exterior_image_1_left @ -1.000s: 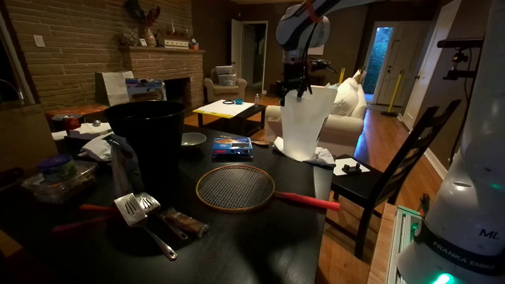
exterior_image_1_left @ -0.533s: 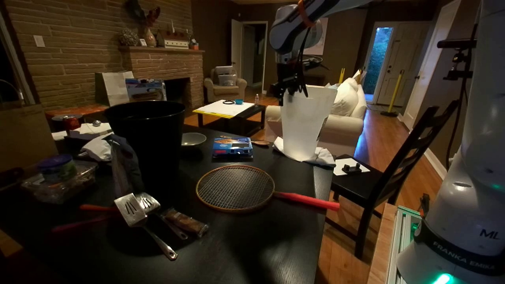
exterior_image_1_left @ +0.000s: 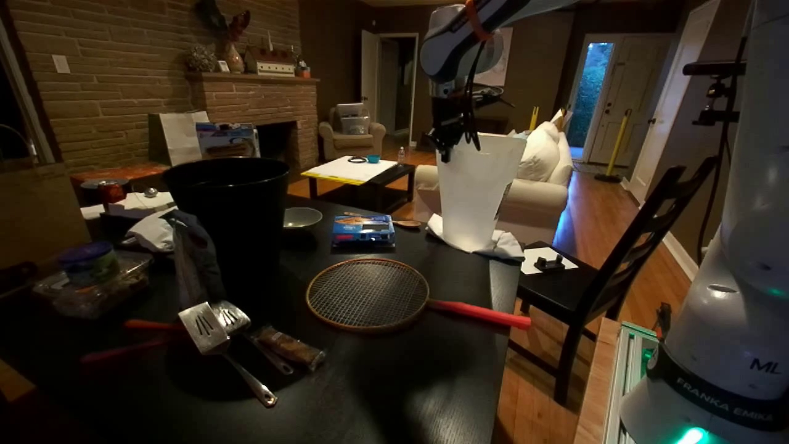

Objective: Put the clear bin inside the black bin.

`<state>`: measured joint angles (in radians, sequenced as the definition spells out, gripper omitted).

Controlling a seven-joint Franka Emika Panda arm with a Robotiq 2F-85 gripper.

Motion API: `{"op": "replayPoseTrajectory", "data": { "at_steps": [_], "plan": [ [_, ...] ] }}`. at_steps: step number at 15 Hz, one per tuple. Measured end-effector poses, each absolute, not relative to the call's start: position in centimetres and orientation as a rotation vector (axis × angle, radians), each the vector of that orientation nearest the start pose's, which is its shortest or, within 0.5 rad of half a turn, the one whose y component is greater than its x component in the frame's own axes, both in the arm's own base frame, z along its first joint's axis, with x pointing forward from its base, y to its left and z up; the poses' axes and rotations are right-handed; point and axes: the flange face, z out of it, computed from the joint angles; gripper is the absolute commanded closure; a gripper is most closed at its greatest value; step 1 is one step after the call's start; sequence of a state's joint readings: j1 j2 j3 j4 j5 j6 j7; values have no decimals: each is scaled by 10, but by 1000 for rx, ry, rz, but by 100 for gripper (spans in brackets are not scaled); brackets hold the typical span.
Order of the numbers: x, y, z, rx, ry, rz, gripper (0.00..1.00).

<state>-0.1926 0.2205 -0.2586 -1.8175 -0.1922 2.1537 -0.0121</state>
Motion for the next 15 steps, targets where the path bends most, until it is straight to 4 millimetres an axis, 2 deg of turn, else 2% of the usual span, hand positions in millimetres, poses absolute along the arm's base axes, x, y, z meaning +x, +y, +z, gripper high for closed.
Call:
{"op": "replayPoseTrajectory", "data": {
  "at_steps": [1,3,5,8,9,10,12,14,15],
  "plan": [
    [566,-267,439,-3358,530,-128,99],
    [559,-243,459,-3421,390,-161,99],
    [548,-205,481,-3466,222,-182,99],
    [528,-141,503,-3465,-57,-171,97],
    [521,-126,510,-3462,-126,-174,97],
    [517,-118,514,-3460,-162,-182,97],
    [511,-119,516,-3458,-183,-179,99],
    [511,-120,513,-3455,-217,-177,99],
    [515,-115,511,-3450,-290,-199,99]
  ]
}}
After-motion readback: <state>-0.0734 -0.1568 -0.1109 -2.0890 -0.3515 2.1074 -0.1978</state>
